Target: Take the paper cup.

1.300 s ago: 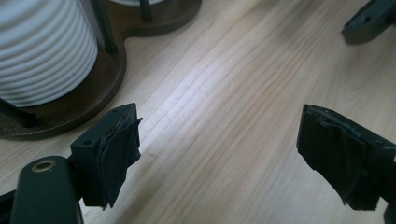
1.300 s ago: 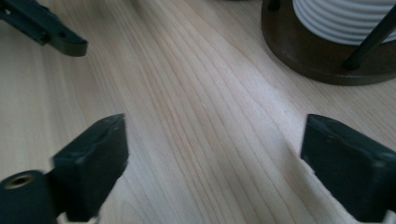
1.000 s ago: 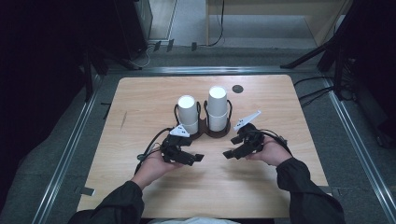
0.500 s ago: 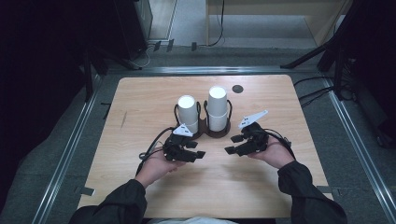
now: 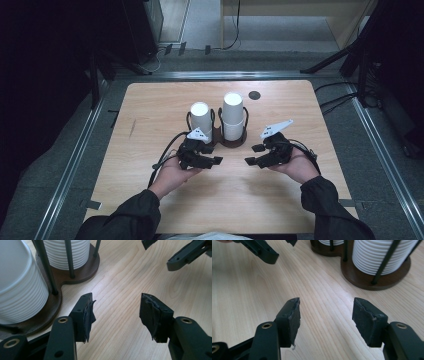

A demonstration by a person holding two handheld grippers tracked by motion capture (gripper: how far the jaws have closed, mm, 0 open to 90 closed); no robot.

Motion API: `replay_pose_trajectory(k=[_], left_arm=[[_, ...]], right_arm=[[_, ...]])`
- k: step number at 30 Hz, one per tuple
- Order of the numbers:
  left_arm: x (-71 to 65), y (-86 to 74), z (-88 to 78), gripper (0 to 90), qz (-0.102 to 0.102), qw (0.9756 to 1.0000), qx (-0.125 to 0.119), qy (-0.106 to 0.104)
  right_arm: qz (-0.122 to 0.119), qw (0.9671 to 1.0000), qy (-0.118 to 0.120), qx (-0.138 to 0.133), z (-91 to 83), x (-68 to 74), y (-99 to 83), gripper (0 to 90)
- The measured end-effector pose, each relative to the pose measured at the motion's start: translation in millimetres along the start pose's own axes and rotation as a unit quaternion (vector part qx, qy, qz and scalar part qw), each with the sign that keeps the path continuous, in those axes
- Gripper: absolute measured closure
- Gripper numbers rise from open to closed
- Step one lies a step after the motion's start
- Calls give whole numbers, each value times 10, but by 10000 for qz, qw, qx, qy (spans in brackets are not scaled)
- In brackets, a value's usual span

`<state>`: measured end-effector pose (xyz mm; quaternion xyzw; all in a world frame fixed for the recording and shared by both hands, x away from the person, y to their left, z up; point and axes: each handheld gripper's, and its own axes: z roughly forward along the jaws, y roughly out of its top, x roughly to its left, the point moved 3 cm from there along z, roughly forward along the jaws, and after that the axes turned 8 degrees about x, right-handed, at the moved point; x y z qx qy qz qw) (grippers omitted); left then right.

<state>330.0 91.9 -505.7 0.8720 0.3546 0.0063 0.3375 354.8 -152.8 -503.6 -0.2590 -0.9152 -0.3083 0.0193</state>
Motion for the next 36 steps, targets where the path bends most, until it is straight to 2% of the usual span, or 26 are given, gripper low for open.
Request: replay_pose_trajectory(k=[1, 2, 5, 9, 11, 13, 14, 17, 18, 24, 29, 31, 32, 36], left_arm=[[0, 0, 0, 476, 0, 10000, 0, 0], [2, 11, 0, 488, -17, 10000, -3, -13], [-8, 53, 11, 524, -61, 9999, -65, -51], [-39, 125, 66, 579, -34, 10000, -42, 70], [-42, 144, 81, 588, -80, 9999, -49, 44], [-30, 173, 93, 603, -141, 9999, -85, 49], [-15, 211, 96, 604, -240, 9996, -138, 53], [-7, 255, 95, 616, -299, 9993, -202, 24], [-6, 279, 97, 633, -296, 9993, -233, 25], [-25, 408, 149, 666, -374, 9988, -299, 62], [-32, 498, 200, 695, -350, 9984, -363, 271], [-26, 526, 221, 701, -365, 9982, -374, 303], [-26, 540, 235, 709, -383, 9980, -396, 313], [-7, 592, 259, 730, -478, 9974, -412, 356]], right_arm=[[0, 10000, 0, 0, 0, 0, 0, 400], [3, 9999, -106, -61, -21, -24, -15, 400], [45, 9998, -139, -127, -42, -45, -21, 399], [61, 9994, -273, -217, -68, -79, -15, 395], [84, 9991, -345, -252, -101, -102, 10, 385], [159, 9990, -282, -317, -137, -132, 28, 378], [205, 9988, -293, -325, -157, -146, 38, 375], [186, 9986, -372, -337, -199, -173, 60, 373], [183, 9983, -448, -329, -257, -215, 97, 370], [249, 9975, -493, -434, -404, -337, 225, 366], [347, 9967, -505, -525, -488, -424, 333, 352], [344, 9967, -555, -472, -494, -442, 351, 351], [267, 9969, -662, -336, -497, -476, 391, 351], [262, 9967, -663, -388, -523, -505, 477, 351]])
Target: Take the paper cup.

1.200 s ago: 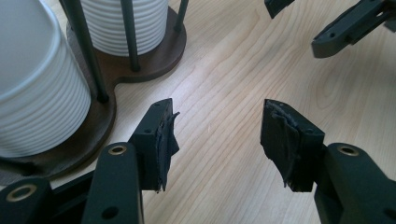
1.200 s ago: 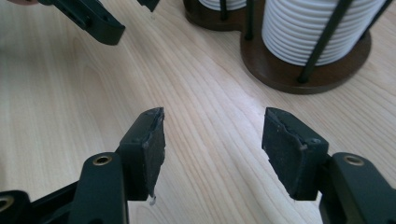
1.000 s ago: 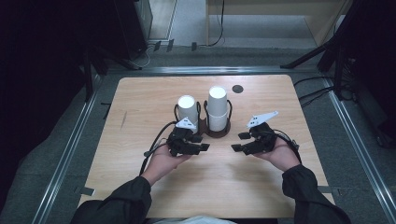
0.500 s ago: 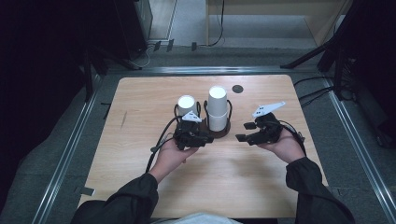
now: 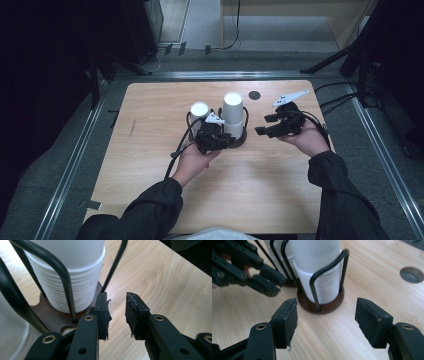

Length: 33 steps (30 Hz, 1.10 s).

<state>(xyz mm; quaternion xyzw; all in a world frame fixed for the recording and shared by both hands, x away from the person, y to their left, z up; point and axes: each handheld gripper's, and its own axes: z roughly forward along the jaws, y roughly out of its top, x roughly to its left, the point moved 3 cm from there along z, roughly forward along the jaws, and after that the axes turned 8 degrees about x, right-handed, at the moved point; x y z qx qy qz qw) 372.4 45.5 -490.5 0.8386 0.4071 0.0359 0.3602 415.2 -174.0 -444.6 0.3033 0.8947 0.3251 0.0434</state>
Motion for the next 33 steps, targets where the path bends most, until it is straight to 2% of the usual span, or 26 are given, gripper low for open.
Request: replay_pose_trajectory(k=[5, 8, 11, 13, 17, 26, 33], left_arm=[[33, 46, 19, 782, -228, 9996, -133, -84], [37, 64, 49, 803, -212, 9997, -96, -18], [37, 88, 53, 811, -231, 9996, -179, 36], [42, 100, 59, 818, -226, 9995, -220, 84], [73, 117, 76, 817, -336, 9991, -235, 70], [96, 132, 66, 808, -424, 9987, -299, 20], [92, 133, 70, 803, -401, 9988, -295, 12]], right_arm=[[-40, 9998, -51, -176, -33, -3, 182, 338], [-79, 9997, -85, -217, -23, 14, 291, 334], [-173, 9995, -176, -200, -3, 41, 398, 333], [-208, 9995, -153, -197, 10, 60, 469, 332], [-287, 9992, -154, -215, 53, 98, 629, 321], [-413, 9988, -148, -200, 144, 179, 812, 300], [-428, 9989, -145, -113, 225, 206, 853, 295]])
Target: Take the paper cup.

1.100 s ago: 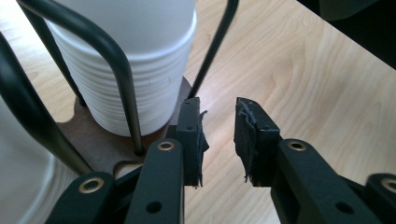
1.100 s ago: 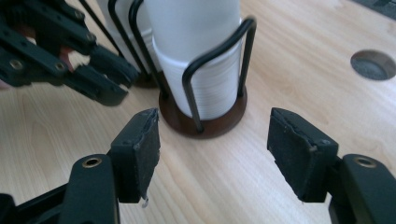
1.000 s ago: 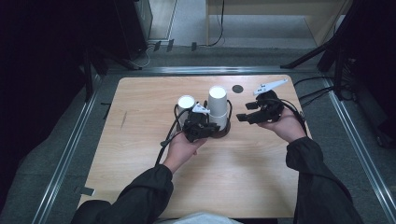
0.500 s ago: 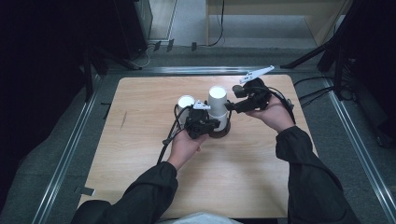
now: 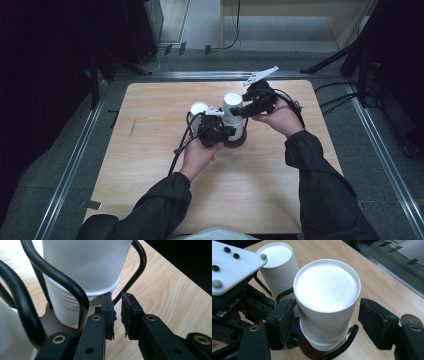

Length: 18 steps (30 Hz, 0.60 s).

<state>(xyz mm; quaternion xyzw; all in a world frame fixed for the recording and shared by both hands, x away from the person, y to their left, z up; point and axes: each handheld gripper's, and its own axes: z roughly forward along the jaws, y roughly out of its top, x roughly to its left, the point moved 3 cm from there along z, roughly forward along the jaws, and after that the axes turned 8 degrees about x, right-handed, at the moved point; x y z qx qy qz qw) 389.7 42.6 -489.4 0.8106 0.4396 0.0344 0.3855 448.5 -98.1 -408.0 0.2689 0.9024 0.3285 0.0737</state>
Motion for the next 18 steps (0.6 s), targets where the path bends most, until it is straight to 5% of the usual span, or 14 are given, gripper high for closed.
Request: replay_pose_trajectory(k=[18], left_arm=[[-15, 11, 5, 798, 56, 10000, 55, 42]], right_arm=[[-36, 9997, -71, 237, 108, 14, 90, 327]])
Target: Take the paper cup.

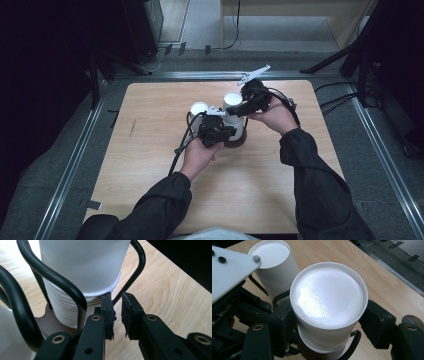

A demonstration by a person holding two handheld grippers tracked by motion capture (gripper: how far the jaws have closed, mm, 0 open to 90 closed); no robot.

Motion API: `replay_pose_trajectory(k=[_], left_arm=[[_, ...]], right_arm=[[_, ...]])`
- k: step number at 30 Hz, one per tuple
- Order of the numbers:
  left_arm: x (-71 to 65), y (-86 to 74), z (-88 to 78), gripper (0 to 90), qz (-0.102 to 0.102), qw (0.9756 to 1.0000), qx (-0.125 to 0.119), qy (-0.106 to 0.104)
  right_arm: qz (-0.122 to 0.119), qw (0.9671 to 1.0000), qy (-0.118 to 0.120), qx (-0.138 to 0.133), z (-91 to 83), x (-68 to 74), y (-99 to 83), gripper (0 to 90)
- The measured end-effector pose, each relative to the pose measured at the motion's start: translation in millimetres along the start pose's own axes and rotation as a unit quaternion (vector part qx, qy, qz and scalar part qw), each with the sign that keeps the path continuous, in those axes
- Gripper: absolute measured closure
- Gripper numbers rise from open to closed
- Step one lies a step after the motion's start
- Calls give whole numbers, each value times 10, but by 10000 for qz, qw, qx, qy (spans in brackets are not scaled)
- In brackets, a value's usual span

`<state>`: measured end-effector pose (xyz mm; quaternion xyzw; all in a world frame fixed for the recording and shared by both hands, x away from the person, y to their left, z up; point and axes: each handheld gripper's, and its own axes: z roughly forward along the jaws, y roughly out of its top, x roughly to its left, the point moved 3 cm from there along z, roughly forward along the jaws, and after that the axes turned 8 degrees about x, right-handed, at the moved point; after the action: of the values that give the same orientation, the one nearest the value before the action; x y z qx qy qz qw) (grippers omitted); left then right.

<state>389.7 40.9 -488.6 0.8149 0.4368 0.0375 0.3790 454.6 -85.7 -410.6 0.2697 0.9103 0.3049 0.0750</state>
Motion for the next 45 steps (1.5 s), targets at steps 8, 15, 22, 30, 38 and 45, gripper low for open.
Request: replay_pose_trajectory(k=[8, 15, 22, 30, 38, 45], left_arm=[[1, -1, 0, 798, 4, 10000, 3, -9], [0, -1, 1, 795, 4, 10000, -17, 4], [-6, -4, 4, 788, 25, 10000, -32, -9], [-3, -4, 2, 776, 17, 10000, -26, -54], [-8, -8, 5, 749, 92, 9999, -28, -73], [1, -10, 0, 747, 122, 9999, 31, -90]], right_arm=[[-27, 9999, 16, 107, -71, 3, 34, 342], [5, 10000, 48, 38, -166, 1, 91, 345], [62, 9999, 61, 79, -289, 24, 171, 346], [161, 9998, 114, 64, -458, 31, 258, 348], [164, 9997, 106, -138, -745, 69, 351, 348], [2, 9997, 201, -118, -989, 147, 334, 349]])
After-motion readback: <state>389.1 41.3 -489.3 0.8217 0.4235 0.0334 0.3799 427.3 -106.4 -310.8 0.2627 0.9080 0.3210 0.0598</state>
